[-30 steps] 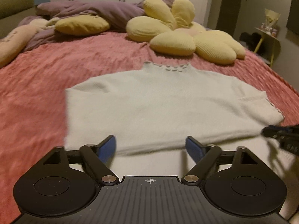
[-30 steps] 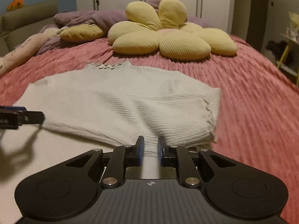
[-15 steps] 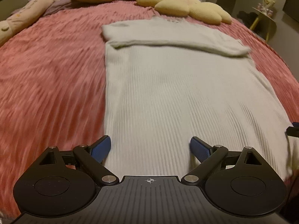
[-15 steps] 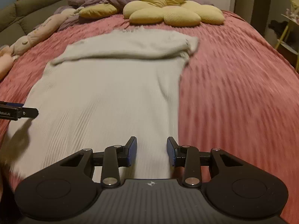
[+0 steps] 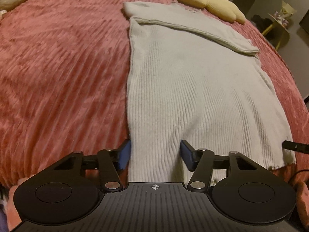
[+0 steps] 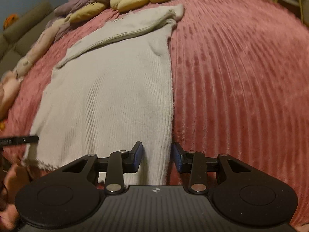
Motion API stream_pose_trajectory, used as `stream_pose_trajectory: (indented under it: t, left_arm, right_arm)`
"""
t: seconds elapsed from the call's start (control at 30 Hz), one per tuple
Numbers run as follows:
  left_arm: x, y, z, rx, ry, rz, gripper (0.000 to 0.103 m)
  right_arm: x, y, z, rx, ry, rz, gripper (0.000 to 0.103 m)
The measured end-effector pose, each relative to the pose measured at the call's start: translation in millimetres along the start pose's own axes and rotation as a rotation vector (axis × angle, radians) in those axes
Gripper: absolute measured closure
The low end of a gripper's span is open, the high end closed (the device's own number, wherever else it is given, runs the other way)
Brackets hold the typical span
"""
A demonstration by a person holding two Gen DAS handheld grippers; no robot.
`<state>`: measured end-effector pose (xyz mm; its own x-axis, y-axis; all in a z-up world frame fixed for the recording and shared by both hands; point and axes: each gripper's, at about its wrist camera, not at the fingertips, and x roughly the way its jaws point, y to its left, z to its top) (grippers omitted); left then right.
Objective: Fold small clothes
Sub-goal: 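Grasp the hem with both tools and fold it up toward the collar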
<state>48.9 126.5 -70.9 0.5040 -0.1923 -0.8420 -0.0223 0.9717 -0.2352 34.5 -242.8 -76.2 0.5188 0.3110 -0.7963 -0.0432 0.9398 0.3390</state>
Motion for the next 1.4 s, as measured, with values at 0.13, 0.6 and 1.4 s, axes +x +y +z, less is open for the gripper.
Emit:
stream_pose_trajectory:
  t: [0.13, 0.6, 1.4]
  left_arm:
    - [-7.0, -7.2, -4.9, 0.077, 0.015, -0.003, 0.056]
    - [0.6, -2.6, -7.1, 0.104, 0.104, -0.107, 0.083]
    - [15.1, 4.7, 130.4, 0.011, -0.26, -0.087, 0.047]
  right_arm:
    - [-1.8, -0.9, -2.8, 0.008, 0.011, 0.019, 0.081]
    - [3.0, -3.3, -3.0, 0.044, 0.062, 0.085, 0.087]
    - [33.8, 18.4, 136.8, -0.043, -0.27, -0.02, 0.077]
